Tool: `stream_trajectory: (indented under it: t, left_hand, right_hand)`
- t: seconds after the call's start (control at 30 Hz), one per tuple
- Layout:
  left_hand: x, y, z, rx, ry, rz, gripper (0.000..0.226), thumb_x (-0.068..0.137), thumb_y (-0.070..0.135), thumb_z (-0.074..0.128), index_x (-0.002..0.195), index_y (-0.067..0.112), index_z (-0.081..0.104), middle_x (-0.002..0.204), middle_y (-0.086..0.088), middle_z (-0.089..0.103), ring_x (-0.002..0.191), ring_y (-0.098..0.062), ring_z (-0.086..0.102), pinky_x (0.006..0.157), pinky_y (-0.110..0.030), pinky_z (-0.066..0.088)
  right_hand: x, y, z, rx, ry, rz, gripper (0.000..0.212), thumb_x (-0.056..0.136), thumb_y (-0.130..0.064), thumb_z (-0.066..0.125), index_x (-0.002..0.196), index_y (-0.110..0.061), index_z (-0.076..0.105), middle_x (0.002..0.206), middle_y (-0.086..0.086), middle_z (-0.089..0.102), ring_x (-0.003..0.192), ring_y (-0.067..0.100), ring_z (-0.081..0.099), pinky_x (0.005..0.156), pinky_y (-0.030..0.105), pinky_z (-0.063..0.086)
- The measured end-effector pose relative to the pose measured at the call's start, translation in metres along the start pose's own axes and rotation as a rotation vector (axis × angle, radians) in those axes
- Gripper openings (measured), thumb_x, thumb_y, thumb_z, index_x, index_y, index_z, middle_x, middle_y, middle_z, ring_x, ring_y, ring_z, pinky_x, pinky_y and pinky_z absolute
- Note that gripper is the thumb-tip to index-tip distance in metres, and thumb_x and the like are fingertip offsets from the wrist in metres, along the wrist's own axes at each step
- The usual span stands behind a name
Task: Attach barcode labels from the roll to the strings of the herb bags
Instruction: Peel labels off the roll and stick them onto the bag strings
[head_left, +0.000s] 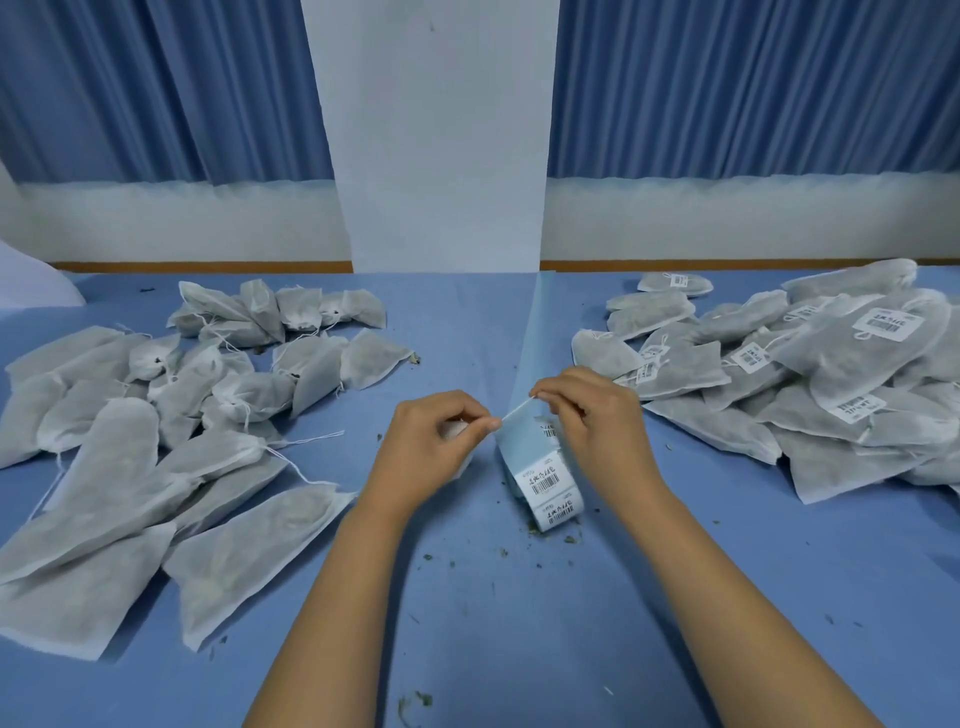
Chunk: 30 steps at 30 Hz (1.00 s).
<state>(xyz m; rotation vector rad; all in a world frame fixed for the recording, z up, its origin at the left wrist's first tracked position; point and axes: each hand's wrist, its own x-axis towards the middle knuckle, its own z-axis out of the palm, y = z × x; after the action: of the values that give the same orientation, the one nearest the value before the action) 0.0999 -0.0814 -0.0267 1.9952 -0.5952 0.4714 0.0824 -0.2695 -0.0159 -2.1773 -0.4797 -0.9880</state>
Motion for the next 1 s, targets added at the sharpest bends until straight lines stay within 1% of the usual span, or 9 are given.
stream_trajectory:
  t: [0.13, 0.2, 0.27, 0.37, 0.47, 0.67, 0.83, 0.93, 1.0]
  left_hand:
    - [-0.002, 0.008, -0.007, -0.214, -0.107, -0.159, 0.013, 0.077, 0.025, 0.074, 0.065, 0.022, 0.071, 0.069, 0.003, 0.069, 0.071, -0.032, 0.063, 0.066, -0.037, 0.053]
    - [-0.004, 0.016, -0.004, -0.297, -0.161, -0.162, 0.012, 0.076, 0.026, 0.072, 0.065, 0.026, 0.074, 0.074, 0.002, 0.072, 0.077, -0.033, 0.065, 0.072, -0.038, 0.052]
    - [-0.006, 0.023, 0.000, -0.355, -0.172, -0.139, 0.012, 0.078, 0.023, 0.071, 0.069, 0.030, 0.076, 0.081, 0.001, 0.075, 0.082, -0.023, 0.068, 0.077, -0.032, 0.051]
    - [-0.007, 0.025, 0.002, -0.473, -0.096, -0.072, 0.015, 0.084, 0.006, 0.070, 0.088, 0.018, 0.077, 0.096, 0.004, 0.076, 0.098, -0.011, 0.069, 0.085, -0.020, 0.050]
    - [-0.007, 0.025, 0.003, -0.522, 0.020, -0.027, 0.026, 0.086, -0.002, 0.065, 0.101, 0.017, 0.074, 0.105, 0.012, 0.073, 0.109, -0.007, 0.066, 0.091, -0.016, 0.048]
    - [-0.009, 0.021, 0.010, -0.272, 0.041, 0.080, 0.027, 0.088, -0.001, 0.066, 0.109, 0.015, 0.072, 0.114, 0.010, 0.070, 0.111, -0.006, 0.064, 0.096, -0.022, 0.048]
    - [-0.009, 0.016, 0.008, -0.023, -0.051, 0.142, 0.023, 0.087, 0.017, 0.069, 0.108, 0.024, 0.075, 0.114, 0.015, 0.070, 0.109, -0.001, 0.064, 0.094, -0.033, 0.052]
    - [-0.009, 0.020, 0.010, 0.004, -0.051, 0.120, 0.015, 0.080, 0.025, 0.070, 0.092, 0.020, 0.078, 0.097, 0.018, 0.071, 0.092, -0.002, 0.067, 0.081, -0.036, 0.054]
    - [-0.009, 0.022, 0.011, -0.013, -0.051, 0.074, 0.011, 0.079, 0.024, 0.070, 0.082, 0.017, 0.078, 0.090, 0.020, 0.067, 0.081, -0.001, 0.063, 0.073, -0.031, 0.049]
  right_hand:
    - [-0.001, 0.003, -0.007, 0.082, 0.093, 0.118, 0.013, 0.081, 0.008, 0.065, 0.082, -0.002, 0.074, 0.071, 0.005, 0.065, 0.066, 0.009, 0.056, 0.064, 0.007, 0.039]
    - [-0.004, 0.007, -0.011, 0.152, 0.112, 0.271, 0.012, 0.082, 0.005, 0.066, 0.083, -0.003, 0.074, 0.071, 0.003, 0.066, 0.066, 0.010, 0.059, 0.064, 0.012, 0.041]
    - [-0.006, 0.009, -0.011, 0.172, 0.101, 0.347, 0.009, 0.082, 0.003, 0.067, 0.080, -0.003, 0.074, 0.071, 0.004, 0.066, 0.067, 0.017, 0.059, 0.065, 0.017, 0.043]
    - [-0.008, 0.003, -0.007, 0.077, 0.040, 0.243, 0.008, 0.079, 0.004, 0.070, 0.075, -0.002, 0.074, 0.067, 0.008, 0.066, 0.060, 0.018, 0.053, 0.061, 0.014, 0.039]
    - [-0.012, -0.011, -0.002, 0.011, -0.021, 0.054, 0.009, 0.076, 0.006, 0.073, 0.073, -0.002, 0.074, 0.063, 0.006, 0.062, 0.058, 0.014, 0.049, 0.060, 0.011, 0.036]
    - [-0.016, -0.026, -0.006, -0.081, -0.090, -0.246, 0.008, 0.083, 0.001, 0.065, 0.079, -0.001, 0.072, 0.068, 0.008, 0.062, 0.063, 0.027, 0.056, 0.060, 0.035, 0.048]
    - [-0.014, -0.021, -0.015, -0.058, -0.107, -0.247, 0.007, 0.083, 0.003, 0.065, 0.084, 0.000, 0.072, 0.074, 0.008, 0.062, 0.068, 0.025, 0.056, 0.061, 0.038, 0.049]
    - [-0.013, -0.022, -0.016, -0.056, -0.124, -0.277, 0.005, 0.083, -0.002, 0.067, 0.082, -0.002, 0.072, 0.072, 0.007, 0.062, 0.067, 0.024, 0.056, 0.059, 0.037, 0.049]
    - [-0.012, -0.022, -0.017, -0.037, -0.083, -0.273, 0.005, 0.083, -0.003, 0.068, 0.079, -0.002, 0.070, 0.072, 0.005, 0.061, 0.067, 0.021, 0.054, 0.063, 0.030, 0.047]
